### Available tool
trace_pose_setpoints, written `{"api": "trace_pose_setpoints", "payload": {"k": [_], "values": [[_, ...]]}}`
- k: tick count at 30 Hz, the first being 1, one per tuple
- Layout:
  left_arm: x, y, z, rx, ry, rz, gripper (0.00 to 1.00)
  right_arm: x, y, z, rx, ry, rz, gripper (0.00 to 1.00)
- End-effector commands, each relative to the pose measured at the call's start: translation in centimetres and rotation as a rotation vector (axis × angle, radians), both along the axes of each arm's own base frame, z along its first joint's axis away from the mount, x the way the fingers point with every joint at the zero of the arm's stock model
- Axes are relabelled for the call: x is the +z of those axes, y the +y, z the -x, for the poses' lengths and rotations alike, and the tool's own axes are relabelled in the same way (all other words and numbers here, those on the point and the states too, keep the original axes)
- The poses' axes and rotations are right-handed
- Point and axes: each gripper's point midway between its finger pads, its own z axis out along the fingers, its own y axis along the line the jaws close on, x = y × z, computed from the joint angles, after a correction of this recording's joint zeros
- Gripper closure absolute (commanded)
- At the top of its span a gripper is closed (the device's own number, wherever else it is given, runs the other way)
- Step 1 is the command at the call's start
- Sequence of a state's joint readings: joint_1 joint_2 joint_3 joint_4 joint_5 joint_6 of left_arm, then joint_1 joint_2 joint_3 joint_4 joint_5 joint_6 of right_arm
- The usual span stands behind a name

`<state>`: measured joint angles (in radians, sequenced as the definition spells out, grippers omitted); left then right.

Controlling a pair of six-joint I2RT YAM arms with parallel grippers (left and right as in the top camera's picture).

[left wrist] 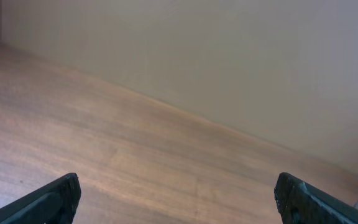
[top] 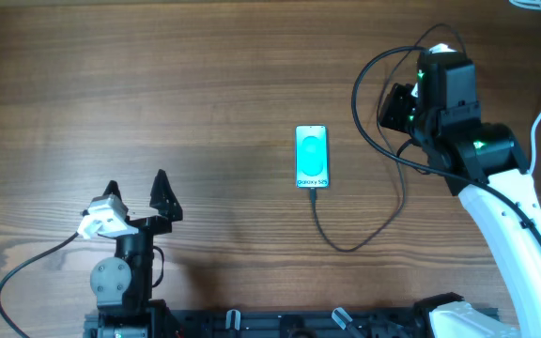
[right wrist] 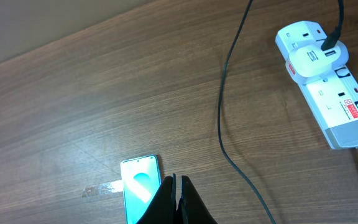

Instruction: Plug charger to phone and switch on socket

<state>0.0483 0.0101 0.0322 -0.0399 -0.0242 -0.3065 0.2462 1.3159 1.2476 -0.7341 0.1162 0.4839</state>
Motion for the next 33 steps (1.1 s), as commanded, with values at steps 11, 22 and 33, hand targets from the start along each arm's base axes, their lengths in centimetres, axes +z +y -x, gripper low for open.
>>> {"api": "trace_pose_setpoints", "payload": {"k": [11,22,33], "values": [[-2.0,-0.1,-0.1,-0.006,0.055,0.022,0.0,-0.1,-0.4,0.7,0.0,0.012,0.024,0.01],[-2.0,-0.1,-0.1,-0.006,0.055,0.022,0.0,-0.1,-0.4,0.7,0.0,0.012,0.024,0.01],[-2.0,-0.1,-0.1,-0.006,0.055,0.022,0.0,2.5,-1.7,3.4,0.105,-0.12,0.168,0.0]]}}
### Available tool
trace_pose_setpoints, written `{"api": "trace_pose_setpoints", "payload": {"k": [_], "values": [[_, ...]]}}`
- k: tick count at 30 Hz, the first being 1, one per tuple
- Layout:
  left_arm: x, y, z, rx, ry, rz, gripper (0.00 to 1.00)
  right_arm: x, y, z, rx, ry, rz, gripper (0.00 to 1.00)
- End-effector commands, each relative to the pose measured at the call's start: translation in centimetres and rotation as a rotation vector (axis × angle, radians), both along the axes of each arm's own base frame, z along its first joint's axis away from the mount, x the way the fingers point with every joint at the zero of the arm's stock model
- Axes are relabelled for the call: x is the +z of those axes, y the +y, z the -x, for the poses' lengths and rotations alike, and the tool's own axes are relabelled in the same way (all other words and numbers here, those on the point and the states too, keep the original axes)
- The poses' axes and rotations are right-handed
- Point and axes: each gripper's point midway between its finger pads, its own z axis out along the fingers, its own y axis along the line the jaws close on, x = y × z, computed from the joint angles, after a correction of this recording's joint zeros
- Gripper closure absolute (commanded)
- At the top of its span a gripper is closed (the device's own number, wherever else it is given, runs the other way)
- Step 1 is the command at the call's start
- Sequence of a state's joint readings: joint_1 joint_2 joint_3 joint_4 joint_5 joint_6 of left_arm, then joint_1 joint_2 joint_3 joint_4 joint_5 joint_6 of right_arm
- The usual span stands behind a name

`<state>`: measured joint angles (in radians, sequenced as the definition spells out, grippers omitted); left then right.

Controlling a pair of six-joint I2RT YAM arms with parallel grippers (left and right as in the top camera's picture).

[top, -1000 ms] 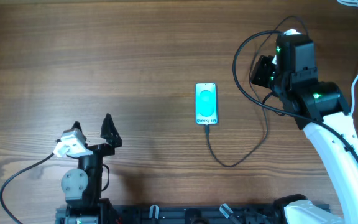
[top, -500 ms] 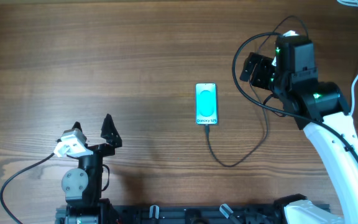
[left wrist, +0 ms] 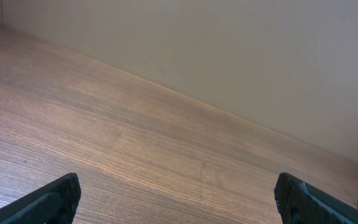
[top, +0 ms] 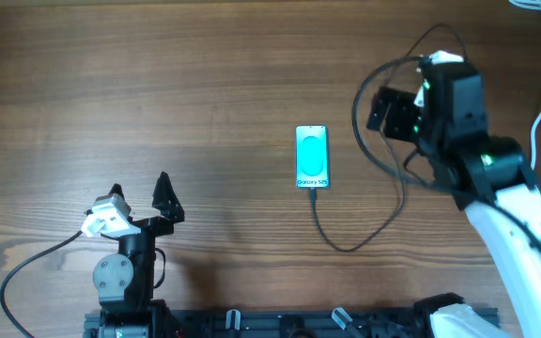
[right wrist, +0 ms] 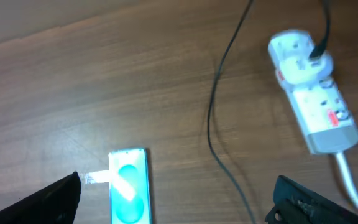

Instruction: Plug charger to phone and switch on socket

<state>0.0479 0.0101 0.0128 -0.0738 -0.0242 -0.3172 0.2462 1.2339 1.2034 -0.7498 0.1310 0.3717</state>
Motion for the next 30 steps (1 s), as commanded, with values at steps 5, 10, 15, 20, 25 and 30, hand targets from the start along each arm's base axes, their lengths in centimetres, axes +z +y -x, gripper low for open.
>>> {"api": "trace_pose_setpoints", "payload": {"k": [5,10,15,20,25,30], "values": [[-0.3,-0.1,0.0,-0.007,0.003,0.009,0.0,4.5,-2.2,5.1,0.055,-0.354,0.088,0.0],[-0.3,-0.1,0.0,-0.006,0.003,0.009,0.0,4.7,-4.4,9.5,0.007,-0.615,0.046,0.0],[-0.3,-0.1,0.0,-0.007,0.003,0.009,0.0,4.7,-5.0,11.4,0.024,-0.837,0.004,0.0],[-0.3,-0.1,0.0,-0.006,0.003,0.009,0.0,2.9,-6.4,12.2,-0.028,-0.891,0.008,0.0],[-0.3,-0.1,0.0,-0.006,0.003,0.009,0.0,1.0,-6.6,11.5,-0.041,-0.908,0.004,0.0],[-0.3,-0.1,0.0,-0.006,0.003,0.009,0.0,-0.6,-6.6,11.1,-0.042,-0.937,0.006,0.0]]}}
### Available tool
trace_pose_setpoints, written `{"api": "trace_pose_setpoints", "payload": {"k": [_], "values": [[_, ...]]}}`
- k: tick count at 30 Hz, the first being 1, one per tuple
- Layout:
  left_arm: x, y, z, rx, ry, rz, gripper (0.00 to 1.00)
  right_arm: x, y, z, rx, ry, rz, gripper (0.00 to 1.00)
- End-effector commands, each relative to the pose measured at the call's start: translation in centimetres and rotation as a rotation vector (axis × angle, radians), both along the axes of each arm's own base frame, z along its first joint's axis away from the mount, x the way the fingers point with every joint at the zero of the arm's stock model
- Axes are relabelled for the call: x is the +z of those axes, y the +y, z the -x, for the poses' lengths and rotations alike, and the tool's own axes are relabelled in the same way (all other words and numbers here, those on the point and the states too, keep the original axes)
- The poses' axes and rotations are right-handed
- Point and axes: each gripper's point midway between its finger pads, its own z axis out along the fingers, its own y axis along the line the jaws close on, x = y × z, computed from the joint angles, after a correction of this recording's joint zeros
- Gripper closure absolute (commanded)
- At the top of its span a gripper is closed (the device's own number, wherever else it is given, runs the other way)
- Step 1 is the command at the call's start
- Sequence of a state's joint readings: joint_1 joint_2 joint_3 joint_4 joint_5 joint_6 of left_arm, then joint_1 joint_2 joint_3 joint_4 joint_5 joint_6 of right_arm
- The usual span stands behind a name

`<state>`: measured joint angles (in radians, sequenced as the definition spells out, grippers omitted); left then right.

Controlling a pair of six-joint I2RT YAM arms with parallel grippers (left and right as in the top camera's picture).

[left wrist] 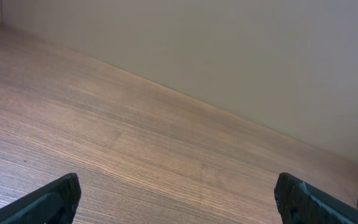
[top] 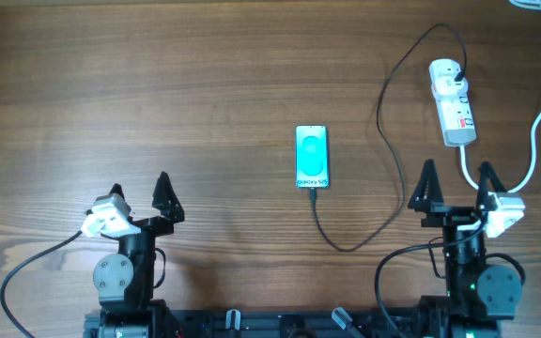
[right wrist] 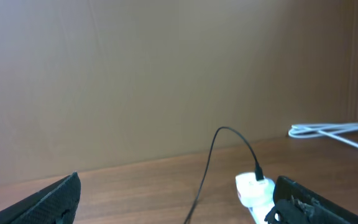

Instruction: Plug charger to phone and switch on socket

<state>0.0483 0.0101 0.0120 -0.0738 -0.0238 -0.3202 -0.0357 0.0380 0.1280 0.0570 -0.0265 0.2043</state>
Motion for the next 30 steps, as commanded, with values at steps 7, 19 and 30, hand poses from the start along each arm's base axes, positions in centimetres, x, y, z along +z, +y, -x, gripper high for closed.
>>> {"api": "trace_pose_setpoints", "payload": {"k": [7,19,30], "values": [[-0.2,-0.1,0.0,-0.007,0.002,0.006,0.0,-3.3,-0.2,-0.6,-0.002,0.029,-0.01,0.0],[-0.2,-0.1,0.0,-0.006,0.003,0.006,0.0,-6.4,-0.7,-0.8,-0.035,0.138,-0.013,0.0],[-0.2,-0.1,0.0,-0.006,0.002,0.006,0.0,-6.5,-0.6,-0.9,-0.028,0.139,-0.014,0.0]]}}
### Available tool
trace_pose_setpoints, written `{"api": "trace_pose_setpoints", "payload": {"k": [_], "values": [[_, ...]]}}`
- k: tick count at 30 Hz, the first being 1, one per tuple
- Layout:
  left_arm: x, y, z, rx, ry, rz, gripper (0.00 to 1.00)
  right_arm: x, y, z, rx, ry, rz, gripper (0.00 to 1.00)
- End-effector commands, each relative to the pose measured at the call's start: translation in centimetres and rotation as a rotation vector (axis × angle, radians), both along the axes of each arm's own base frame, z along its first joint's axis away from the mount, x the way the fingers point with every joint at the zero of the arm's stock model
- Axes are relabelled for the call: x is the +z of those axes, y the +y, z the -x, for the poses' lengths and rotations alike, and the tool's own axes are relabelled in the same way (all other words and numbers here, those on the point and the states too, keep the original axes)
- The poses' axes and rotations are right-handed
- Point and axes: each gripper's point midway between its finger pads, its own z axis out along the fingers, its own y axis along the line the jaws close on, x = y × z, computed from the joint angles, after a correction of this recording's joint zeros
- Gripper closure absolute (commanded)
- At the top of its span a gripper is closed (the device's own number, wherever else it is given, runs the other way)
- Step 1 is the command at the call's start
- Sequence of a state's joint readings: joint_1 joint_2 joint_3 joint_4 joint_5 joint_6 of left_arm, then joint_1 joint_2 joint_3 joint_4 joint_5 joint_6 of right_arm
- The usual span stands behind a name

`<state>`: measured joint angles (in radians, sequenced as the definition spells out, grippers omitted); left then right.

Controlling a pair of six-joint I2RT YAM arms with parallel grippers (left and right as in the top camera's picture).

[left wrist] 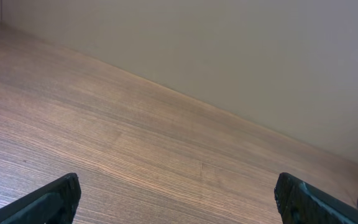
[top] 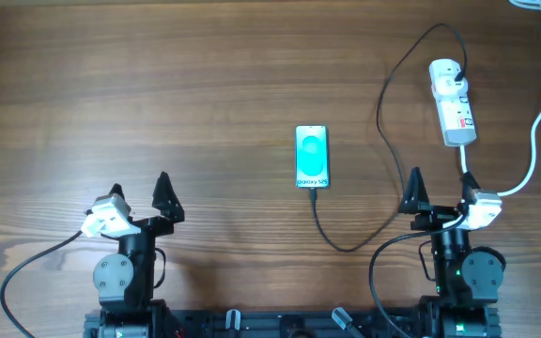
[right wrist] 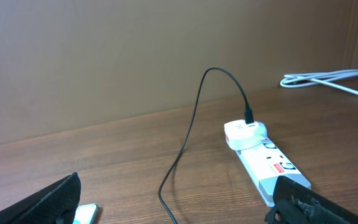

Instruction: Plug charger to phone and switch on socket

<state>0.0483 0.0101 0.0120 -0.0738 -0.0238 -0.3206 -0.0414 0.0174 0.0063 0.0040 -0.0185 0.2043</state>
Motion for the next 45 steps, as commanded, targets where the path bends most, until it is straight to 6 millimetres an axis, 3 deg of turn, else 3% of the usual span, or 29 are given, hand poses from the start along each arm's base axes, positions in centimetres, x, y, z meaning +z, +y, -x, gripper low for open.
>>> {"api": "trace_pose_setpoints", "payload": {"k": [1,14,19,45], "values": [[-0.2,-0.1,0.0,-0.006,0.002,0.006,0.0,0.3,-0.3,0.1,-0.015,-0.015,-0.005,0.0],[-0.1,0.0,0.0,-0.004,0.001,-0.057,0.0,0.3,-0.3,0.1,-0.015,-0.015,-0.006,0.0],[-0.2,-2.3,0.0,-0.123,0.007,-0.202,0.0,0.3,-0.3,0.1,-0.015,-0.015,-0.006,0.0],[-0.2,-2.4,0.0,-0.132,0.005,-0.253,0.0,0.3,-0.3,0.1,-0.015,-0.015,-0.006,0.0]]}}
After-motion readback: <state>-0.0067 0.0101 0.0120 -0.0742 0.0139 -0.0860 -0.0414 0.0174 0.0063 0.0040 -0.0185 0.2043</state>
